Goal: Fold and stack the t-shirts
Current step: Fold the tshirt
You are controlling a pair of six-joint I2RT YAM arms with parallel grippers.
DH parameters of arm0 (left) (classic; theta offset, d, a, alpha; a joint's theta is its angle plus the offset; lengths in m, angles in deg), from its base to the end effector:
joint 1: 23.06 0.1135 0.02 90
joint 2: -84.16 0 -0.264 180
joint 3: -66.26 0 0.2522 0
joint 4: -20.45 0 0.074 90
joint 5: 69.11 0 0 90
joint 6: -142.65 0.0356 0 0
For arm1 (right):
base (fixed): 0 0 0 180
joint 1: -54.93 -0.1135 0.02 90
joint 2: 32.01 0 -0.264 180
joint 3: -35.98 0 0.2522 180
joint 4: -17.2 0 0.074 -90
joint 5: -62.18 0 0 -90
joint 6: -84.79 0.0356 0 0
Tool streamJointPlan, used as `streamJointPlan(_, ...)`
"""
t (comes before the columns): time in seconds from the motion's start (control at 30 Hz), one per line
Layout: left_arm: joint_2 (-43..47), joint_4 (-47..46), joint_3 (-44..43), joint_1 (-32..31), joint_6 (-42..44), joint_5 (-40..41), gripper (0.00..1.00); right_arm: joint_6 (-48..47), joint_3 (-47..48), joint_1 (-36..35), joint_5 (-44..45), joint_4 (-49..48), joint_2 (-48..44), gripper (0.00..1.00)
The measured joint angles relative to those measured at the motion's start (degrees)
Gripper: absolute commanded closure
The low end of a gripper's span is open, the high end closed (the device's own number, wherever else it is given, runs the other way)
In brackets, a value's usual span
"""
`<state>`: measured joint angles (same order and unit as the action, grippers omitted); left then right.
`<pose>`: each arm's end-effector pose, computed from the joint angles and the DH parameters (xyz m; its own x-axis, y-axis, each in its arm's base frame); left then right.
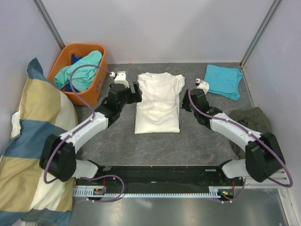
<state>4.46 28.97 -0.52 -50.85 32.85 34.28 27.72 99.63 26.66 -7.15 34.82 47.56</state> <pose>0.2867 -0.1418 0.2771 -0.3933 -0.1652 -0.9044 0.1378 0.9620 -0.2357 0.2738 0.1330 0.2447 -0.5085 0.3041 -0.8056 0.1101 0.9509 0.2894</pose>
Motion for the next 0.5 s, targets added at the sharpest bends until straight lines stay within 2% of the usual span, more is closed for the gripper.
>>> streamJointPlan(0.2, 12.3, 0.2, 16.5, -1.0, -4.0, -3.7, 0.00, 0.0, -10.6, -3.2, -7.0, 2.1, -8.8, 0.40)
streamJointPlan(0.33, 15.2, 2.0, 26.3, -3.8, -7.4, -4.6, 0.00, 0.9, -14.6, -6.4, -9.4, 4.1, -12.1, 0.39)
streamJointPlan(0.5, 15.8, 2.0, 32.2, -5.2, -10.4, -4.8, 0.00, 3.0, -19.3, -7.5, -11.1, 3.1, -14.0, 0.40)
